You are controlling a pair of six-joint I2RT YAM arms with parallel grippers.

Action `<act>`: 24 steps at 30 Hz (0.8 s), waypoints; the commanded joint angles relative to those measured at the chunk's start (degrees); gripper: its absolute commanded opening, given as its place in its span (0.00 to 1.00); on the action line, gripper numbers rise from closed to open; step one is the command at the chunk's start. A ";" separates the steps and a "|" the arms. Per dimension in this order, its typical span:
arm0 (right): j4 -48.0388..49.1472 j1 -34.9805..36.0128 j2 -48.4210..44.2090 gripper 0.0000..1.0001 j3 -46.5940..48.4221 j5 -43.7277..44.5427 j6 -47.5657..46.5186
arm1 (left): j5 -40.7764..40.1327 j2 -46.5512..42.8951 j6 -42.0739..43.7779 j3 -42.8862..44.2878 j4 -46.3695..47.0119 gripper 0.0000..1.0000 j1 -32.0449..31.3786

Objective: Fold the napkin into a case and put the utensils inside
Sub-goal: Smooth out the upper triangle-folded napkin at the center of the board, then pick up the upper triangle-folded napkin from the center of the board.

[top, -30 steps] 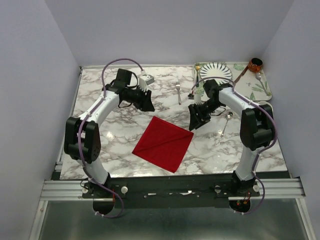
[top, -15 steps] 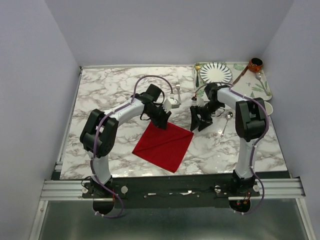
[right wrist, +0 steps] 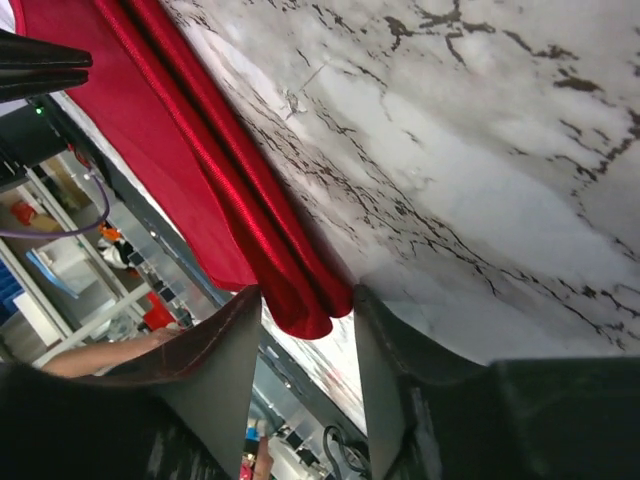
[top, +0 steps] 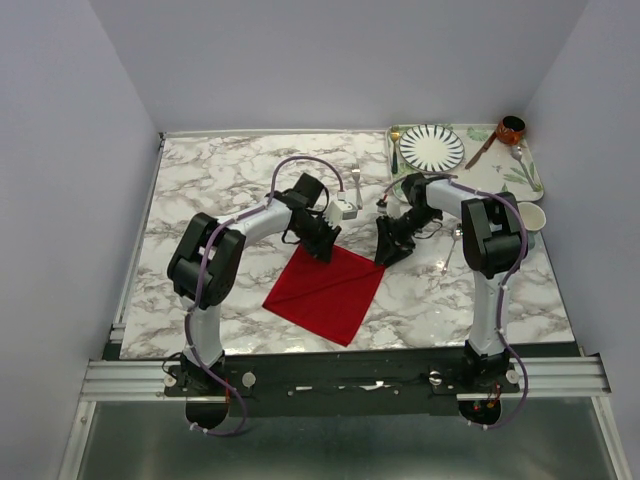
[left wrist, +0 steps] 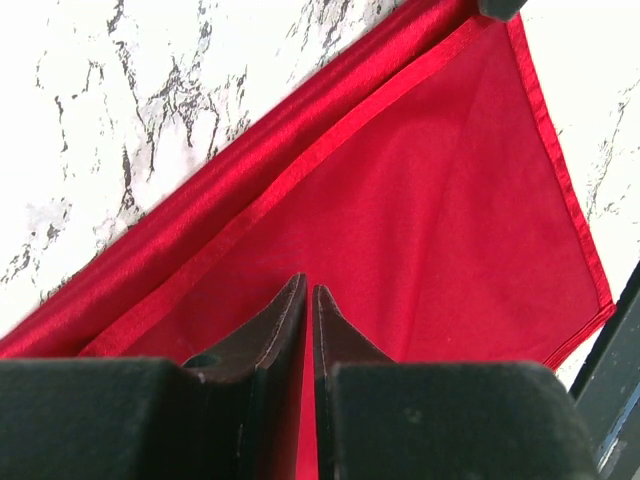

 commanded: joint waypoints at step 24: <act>2.32 7.38 -8.10 0.01 0.19 7.48 -13.46 | 4.25 0.08 7.69 11.72 -9.16 0.70 17.18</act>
